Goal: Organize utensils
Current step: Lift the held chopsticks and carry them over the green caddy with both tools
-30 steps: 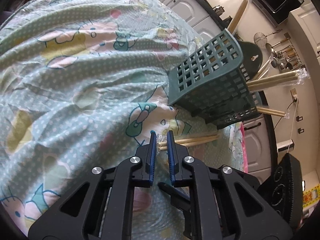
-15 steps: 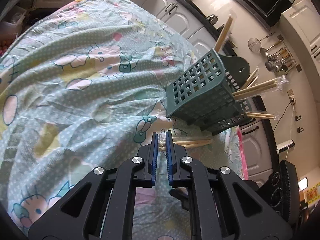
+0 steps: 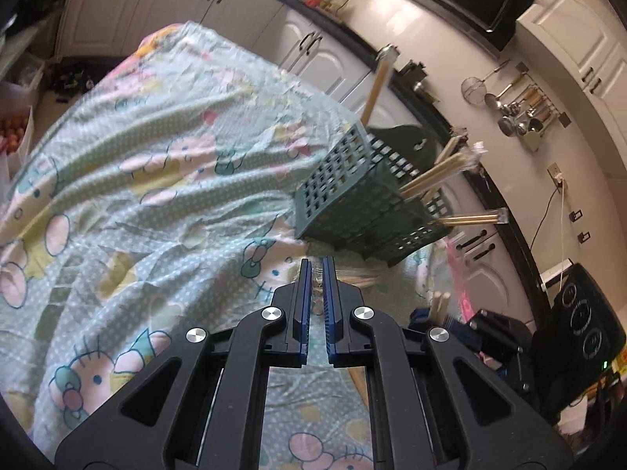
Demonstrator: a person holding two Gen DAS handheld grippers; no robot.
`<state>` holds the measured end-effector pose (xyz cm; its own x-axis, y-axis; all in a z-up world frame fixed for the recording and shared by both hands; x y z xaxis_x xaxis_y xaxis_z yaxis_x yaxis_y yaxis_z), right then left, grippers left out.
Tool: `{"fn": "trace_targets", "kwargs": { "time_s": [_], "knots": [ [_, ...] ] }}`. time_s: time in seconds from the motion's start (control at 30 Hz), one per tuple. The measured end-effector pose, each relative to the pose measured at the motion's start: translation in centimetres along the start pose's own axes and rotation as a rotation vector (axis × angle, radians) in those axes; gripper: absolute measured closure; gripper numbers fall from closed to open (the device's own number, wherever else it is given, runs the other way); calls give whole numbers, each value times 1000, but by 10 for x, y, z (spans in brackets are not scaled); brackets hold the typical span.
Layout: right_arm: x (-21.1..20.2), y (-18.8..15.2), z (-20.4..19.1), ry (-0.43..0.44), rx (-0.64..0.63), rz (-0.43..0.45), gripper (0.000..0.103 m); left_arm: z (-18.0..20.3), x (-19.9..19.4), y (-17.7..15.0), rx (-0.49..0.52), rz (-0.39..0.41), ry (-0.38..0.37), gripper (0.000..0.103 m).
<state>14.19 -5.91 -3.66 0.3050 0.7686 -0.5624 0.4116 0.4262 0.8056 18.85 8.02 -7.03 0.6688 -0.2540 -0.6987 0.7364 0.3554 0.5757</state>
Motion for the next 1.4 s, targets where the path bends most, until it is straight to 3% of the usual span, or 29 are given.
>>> {"fn": "trace_targets", "kwargs": {
  "time_s": [0.47,1.4],
  "knots": [
    [-68,32,34,-101,19,194,97,46,-56,7,87,133,-25,101],
    [-141,70,20,-166,-36,376,97,92,-136,30,155,292,-53,101]
  ]
}}
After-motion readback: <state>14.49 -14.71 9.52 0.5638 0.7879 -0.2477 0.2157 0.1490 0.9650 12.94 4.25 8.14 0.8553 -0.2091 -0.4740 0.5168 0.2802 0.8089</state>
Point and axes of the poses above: each gripper's, at about its wrist camera, not at the fingertips, and x roughly the way its jaws point, z to its right, y to its top, the point moved 6 cm from there along x, roughly the way its jaws point, and after that the axes turned 14 degrees about y, right-handed, at the moved point
